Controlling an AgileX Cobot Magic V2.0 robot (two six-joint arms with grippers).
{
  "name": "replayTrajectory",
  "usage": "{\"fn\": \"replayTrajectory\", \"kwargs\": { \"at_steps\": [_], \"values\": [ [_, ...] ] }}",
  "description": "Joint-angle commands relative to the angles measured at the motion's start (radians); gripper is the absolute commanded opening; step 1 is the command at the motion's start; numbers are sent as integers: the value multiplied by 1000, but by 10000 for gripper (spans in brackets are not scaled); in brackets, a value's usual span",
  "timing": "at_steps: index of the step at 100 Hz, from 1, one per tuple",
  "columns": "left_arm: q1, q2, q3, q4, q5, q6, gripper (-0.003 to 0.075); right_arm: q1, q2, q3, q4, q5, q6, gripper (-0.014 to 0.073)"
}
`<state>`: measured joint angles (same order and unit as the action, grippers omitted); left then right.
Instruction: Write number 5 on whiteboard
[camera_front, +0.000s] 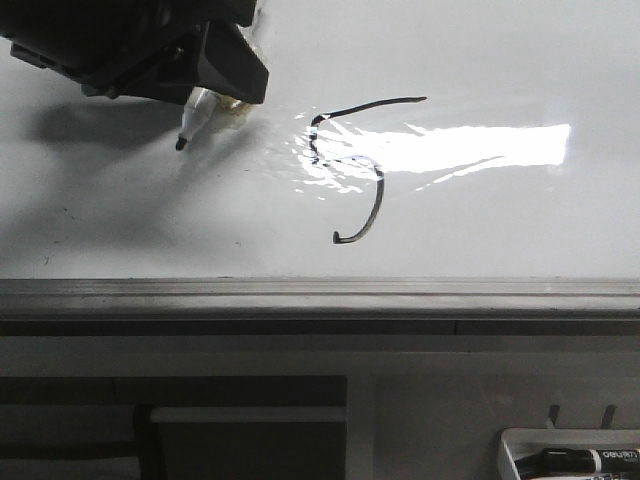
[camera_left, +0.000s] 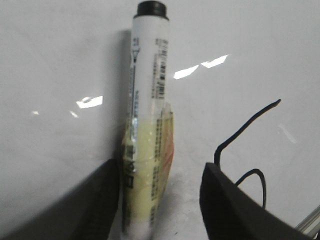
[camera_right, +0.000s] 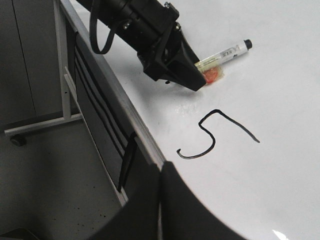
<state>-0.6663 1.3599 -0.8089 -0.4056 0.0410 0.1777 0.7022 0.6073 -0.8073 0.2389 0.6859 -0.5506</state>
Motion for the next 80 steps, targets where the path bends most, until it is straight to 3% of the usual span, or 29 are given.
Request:
{"fn": "replayTrajectory", "kwargs": {
  "at_steps": [1, 23, 46, 53, 60, 69, 80],
  "values": [
    [18, 11, -7, -13, -28, -11, 400, -9, 1, -24, 5, -79, 1, -58],
    [15, -51, -42, -16, -21, -11, 624, -9, -9, -24, 5, -87, 3, -58],
    [15, -317, -48, 24, 77, -11, 617, -9, -149, -18, -15, -84, 28, -58],
    [15, -411, -35, 74, 114, -11, 561, -9, -208, 4, -84, -83, 118, -57],
    [15, -508, 1, 112, 131, -11, 445, -9, -276, 47, -194, -68, 247, -58],
    [15, -631, 78, 129, 147, -11, 228, -9, -384, 119, -324, -64, 382, -58],
    [15, -776, 192, 131, 157, -11, -7, -9, -530, 217, -390, -64, 417, -58]
  ]
}}
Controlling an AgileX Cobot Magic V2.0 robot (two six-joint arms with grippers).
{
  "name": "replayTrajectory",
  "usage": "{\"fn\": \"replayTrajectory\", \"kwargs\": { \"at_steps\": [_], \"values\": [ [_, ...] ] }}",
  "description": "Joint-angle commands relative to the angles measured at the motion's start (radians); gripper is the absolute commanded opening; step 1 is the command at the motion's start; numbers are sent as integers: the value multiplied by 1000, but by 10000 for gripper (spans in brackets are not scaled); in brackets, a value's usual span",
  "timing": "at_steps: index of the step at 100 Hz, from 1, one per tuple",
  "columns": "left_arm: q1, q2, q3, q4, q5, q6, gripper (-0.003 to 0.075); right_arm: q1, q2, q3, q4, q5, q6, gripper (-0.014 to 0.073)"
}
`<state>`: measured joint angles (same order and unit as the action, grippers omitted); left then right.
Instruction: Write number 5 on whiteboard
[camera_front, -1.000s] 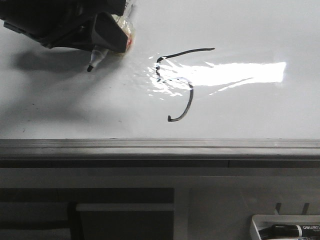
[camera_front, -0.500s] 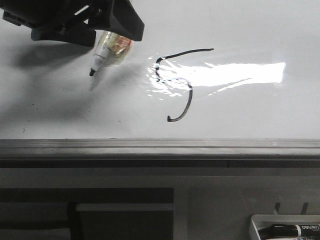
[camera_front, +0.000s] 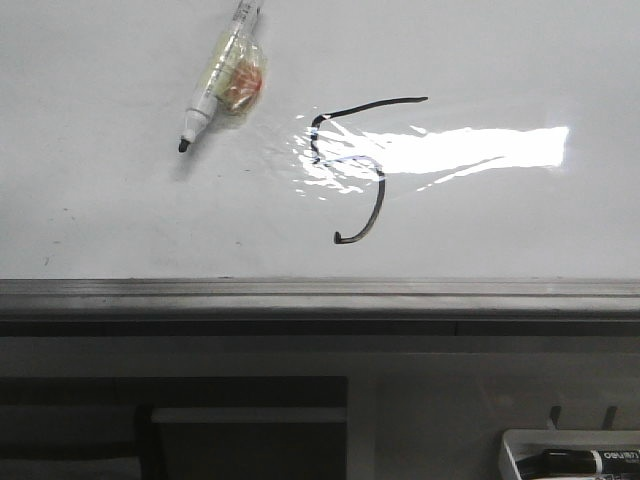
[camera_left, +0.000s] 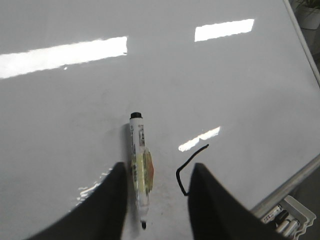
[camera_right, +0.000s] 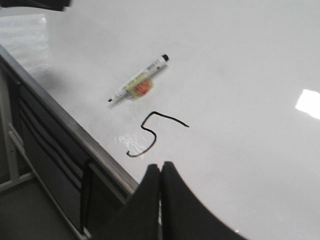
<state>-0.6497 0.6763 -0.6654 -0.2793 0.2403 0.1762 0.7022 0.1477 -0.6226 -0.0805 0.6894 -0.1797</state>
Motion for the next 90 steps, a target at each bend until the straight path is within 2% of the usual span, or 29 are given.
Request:
{"fn": "replayTrajectory", "kwargs": {
  "at_steps": [1, 10, 27, 90],
  "values": [
    [-2, -100, 55, 4, -43, -10, -7, -9, -80, 42, -71, -67, 46, -58],
    [-2, -192, 131, -8, -43, -10, -20, -9, -182, 84, -71, -67, 46, -58],
    [-2, -280, 188, -89, -40, -10, -20, -7, -136, 102, -85, -61, 46, -62],
    [-2, -293, 221, -101, -40, -10, -20, -7, -126, 102, -85, -61, 46, -62]
  ]
}}
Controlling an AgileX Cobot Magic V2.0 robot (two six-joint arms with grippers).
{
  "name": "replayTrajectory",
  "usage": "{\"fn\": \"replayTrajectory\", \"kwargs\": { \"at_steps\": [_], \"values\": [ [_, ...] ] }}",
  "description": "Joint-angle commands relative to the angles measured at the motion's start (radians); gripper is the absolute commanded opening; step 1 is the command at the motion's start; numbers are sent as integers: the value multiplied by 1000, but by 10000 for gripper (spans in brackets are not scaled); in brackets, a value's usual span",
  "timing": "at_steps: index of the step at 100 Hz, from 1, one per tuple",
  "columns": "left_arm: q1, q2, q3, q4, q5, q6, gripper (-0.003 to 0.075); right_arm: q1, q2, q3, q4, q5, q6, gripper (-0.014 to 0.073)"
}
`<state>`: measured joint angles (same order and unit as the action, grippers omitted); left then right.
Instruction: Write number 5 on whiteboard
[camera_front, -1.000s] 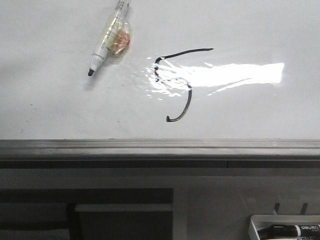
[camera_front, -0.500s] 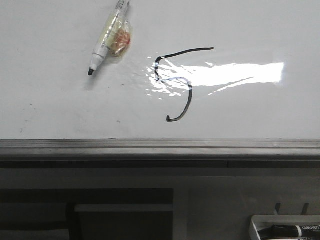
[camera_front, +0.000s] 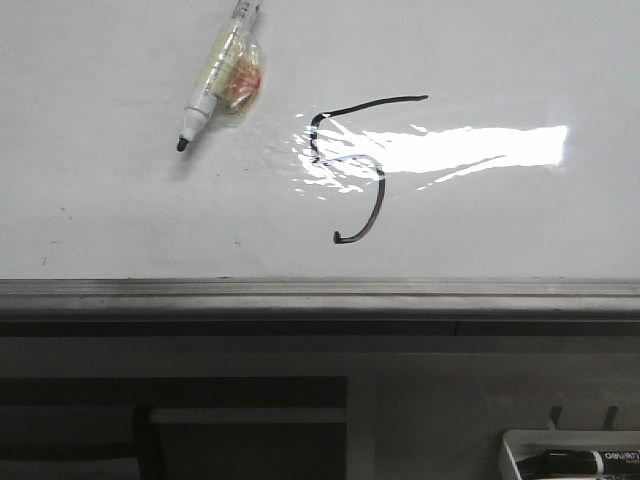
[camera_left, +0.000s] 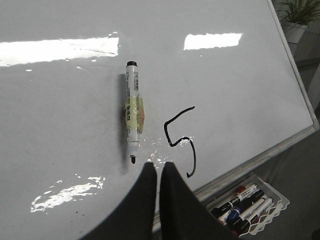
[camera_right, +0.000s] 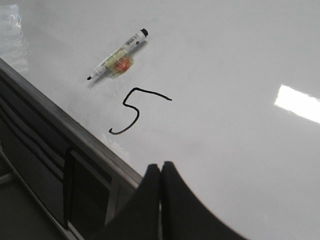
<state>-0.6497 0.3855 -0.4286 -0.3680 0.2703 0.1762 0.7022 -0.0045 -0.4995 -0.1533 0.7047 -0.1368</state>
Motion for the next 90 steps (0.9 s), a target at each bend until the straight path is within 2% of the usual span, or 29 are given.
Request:
{"fn": "replayTrajectory", "kwargs": {
  "at_steps": [1, 11, 21, 45, 57, 69, 90],
  "values": [
    [-2, -2, -17, -9, -70, -10, -20, -7, 26, -21, -12, -76, 3, -62],
    [10, -55, 46, 118, -100, -6, -20, -7, 26, -21, -12, -76, 3, -62],
    [71, -155, 151, 205, -179, -6, -20, -7, 26, -21, -12, -76, 3, -62],
    [379, -395, 375, 239, -203, -6, -20, -7, 26, -21, -12, -76, 3, -62],
    [479, -417, 431, 232, -150, -11, -20, -7, 26, -21, -12, -76, 3, -62],
    [507, -417, 451, 235, -2, -11, -20, -7, 26, -21, -12, -76, 3, -62],
    [509, -417, 451, 279, -20, -11, -20, -7, 26, -21, -12, -76, 3, -62]
  ]
}}
